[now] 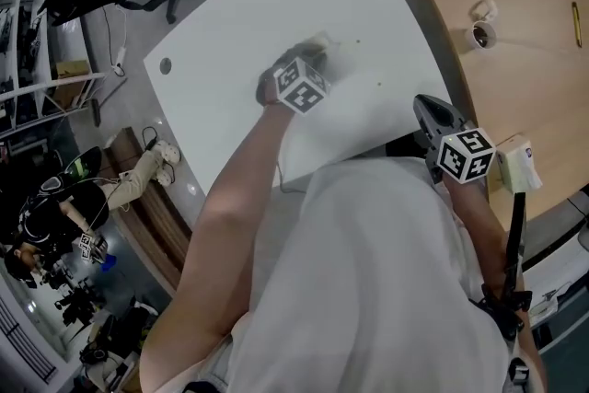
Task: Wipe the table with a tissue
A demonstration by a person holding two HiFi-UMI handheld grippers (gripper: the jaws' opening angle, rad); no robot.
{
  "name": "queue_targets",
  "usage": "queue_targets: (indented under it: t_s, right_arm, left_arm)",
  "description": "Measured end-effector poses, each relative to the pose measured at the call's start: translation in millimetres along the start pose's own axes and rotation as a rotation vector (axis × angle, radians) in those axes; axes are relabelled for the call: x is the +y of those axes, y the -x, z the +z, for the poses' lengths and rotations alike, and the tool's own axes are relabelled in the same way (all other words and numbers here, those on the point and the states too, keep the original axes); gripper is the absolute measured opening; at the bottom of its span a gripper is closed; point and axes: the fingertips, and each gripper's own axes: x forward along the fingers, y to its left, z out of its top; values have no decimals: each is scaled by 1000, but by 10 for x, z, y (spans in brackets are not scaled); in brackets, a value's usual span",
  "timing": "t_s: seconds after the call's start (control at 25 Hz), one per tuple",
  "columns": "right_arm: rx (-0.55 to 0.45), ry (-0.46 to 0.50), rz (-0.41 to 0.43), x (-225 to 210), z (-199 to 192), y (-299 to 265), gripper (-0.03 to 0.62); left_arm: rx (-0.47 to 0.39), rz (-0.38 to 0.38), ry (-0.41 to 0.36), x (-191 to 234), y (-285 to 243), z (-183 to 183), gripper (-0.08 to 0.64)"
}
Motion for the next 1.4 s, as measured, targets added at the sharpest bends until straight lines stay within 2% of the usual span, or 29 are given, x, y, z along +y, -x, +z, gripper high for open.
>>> queue_targets:
  t_s: [0.08,0.2,0.44,0.56,0.72,0.8,0.92,1.12,1.4]
  right_arm:
    - [0,-7,-3,-33,-17,10,20]
    - [-2,-19,-13,-82,-37,52,20]
    - [-18,-35,-29,-196,-19,98,20]
    - [-22,-46,-34,-240,-16,115,20]
    - [-29,-48,-27,-220,18,125,20]
    - [-31,-48,-30,-210,2,127,20]
    - [-44,-45,-42,-190,17,133,20]
    - [-38,-35,-36,-108,84,37,20]
    - [-38,-18,3,-165,44,2,20]
  left_arm:
    - [33,30,25,148,3,-127,37]
    - [65,33,45,215,-53,-204,37]
    - [80,25,26,177,-136,-118,37]
    - [68,-2,-29,33,-188,45,35]
    - [45,-34,-144,-303,-241,322,35]
    - [30,-60,-165,-461,-251,376,35]
    - [-12,-101,-159,-570,-167,377,35]
    - [-78,-65,-120,-393,-17,276,35]
    - [-19,1,-38,-247,-75,240,35]
